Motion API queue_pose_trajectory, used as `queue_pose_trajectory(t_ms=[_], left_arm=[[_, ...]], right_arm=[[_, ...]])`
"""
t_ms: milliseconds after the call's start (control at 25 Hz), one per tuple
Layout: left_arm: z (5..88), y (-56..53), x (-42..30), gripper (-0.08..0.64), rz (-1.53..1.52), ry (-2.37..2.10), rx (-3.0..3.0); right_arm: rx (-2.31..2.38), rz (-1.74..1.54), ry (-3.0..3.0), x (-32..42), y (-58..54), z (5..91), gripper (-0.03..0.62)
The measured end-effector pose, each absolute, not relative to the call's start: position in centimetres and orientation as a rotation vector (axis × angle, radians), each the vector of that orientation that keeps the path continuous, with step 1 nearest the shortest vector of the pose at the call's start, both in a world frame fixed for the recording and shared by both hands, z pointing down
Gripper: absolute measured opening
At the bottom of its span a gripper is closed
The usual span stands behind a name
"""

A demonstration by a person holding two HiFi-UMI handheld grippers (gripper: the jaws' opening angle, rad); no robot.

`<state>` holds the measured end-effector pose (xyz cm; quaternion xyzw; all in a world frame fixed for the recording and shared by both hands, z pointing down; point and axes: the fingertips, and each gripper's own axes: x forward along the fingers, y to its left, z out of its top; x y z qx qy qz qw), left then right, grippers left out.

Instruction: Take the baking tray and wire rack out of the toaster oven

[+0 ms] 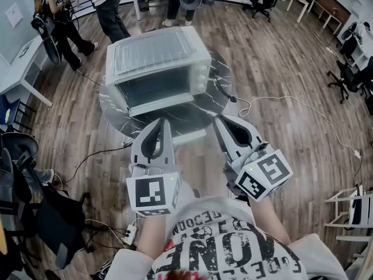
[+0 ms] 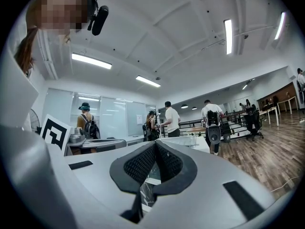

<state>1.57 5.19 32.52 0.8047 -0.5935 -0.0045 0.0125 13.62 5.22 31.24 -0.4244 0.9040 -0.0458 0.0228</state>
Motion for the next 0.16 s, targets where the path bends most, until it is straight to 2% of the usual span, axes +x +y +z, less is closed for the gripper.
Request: queue_pose_trajectory(t_ms=[160], left_arm=[[32.48,5.37,1.47,0.003,-0.017,-1.848,2.502]], right_arm=[[-1.321,-0.144,2.806,13.71,5.44,31.26,0.002]])
